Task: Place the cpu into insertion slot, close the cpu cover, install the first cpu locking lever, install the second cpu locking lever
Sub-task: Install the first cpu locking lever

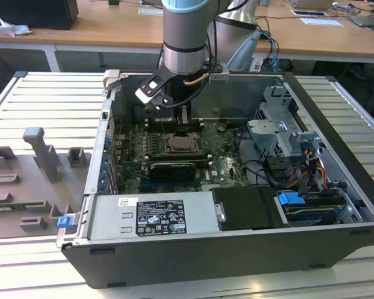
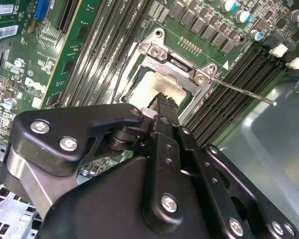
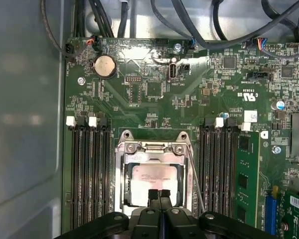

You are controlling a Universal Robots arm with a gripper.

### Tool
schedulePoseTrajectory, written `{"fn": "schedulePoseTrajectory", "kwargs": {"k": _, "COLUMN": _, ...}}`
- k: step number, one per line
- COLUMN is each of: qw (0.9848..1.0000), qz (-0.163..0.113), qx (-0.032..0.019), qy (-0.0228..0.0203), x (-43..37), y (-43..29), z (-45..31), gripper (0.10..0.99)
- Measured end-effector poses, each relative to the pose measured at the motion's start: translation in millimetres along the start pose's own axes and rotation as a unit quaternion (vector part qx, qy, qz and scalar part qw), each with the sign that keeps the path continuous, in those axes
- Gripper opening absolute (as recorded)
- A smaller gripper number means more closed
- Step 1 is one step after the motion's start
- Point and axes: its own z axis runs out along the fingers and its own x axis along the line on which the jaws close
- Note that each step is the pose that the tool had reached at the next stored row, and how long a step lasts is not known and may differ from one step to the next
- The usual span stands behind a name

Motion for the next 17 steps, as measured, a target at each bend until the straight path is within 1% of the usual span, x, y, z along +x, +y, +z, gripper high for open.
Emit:
{"fn": "schedulePoseTrajectory", "kwargs": {"k": 3, "qw": 1.0000, "qz": 0.000, "qx": 0.0000, "qy": 0.0000, "x": 0.0, "y": -0.1, "z": -3.0, "gripper": 0.106}}
{"fn": "schedulePoseTrajectory", "kwargs": {"k": 8, "qw": 1.0000, "qz": 0.000, "qx": 0.0000, "qy": 0.0000, "x": 0.0, "y": 0.0, "z": -5.4, "gripper": 0.106}}
{"fn": "schedulePoseTrajectory", "kwargs": {"k": 9, "qw": 1.0000, "qz": 0.000, "qx": 0.0000, "qy": 0.0000, "x": 0.0, "y": 0.0, "z": -7.0, "gripper": 0.106}}
{"fn": "schedulePoseTrajectory", "kwargs": {"k": 10, "qw": 1.0000, "qz": 0.000, "qx": 0.0000, "qy": 0.0001, "x": 0.1, "y": 0.3, "z": -15.9, "gripper": 0.106}}
{"fn": "schedulePoseTrajectory", "kwargs": {"k": 11, "qw": 1.0000, "qz": 0.000, "qx": -0.0001, "qy": 0.0001, "x": 0.2, "y": 0.4, "z": -22.2, "gripper": 0.106}}
{"fn": "schedulePoseTrajectory", "kwargs": {"k": 12, "qw": 1.0000, "qz": 0.000, "qx": -0.0005, "qy": -0.0001, "x": 0.3, "y": 0.6, "z": -31.4, "gripper": 0.106}}
{"fn": "schedulePoseTrajectory", "kwargs": {"k": 14, "qw": 1.0000, "qz": 0.000, "qx": -0.0018, "qy": -0.0001, "x": 0.5, "y": 0.9, "z": -42.6, "gripper": 0.106}}
{"fn": "schedulePoseTrajectory", "kwargs": {"k": 15, "qw": 1.0000, "qz": 0.000, "qx": -0.0023, "qy": -0.0001, "x": 0.5, "y": 1.0, "z": -46.9, "gripper": 0.106}}
{"fn": "schedulePoseTrajectory", "kwargs": {"k": 16, "qw": 1.0000, "qz": 0.000, "qx": -0.0027, "qy": -0.0001, "x": 0.6, "y": 1.1, "z": -48.8, "gripper": 0.106}}
{"fn": "schedulePoseTrajectory", "kwargs": {"k": 17, "qw": 1.0000, "qz": 0.000, "qx": -0.0030, "qy": 0.0000, "x": 0.6, "y": 1.0, "z": -48.7, "gripper": 0.106}}
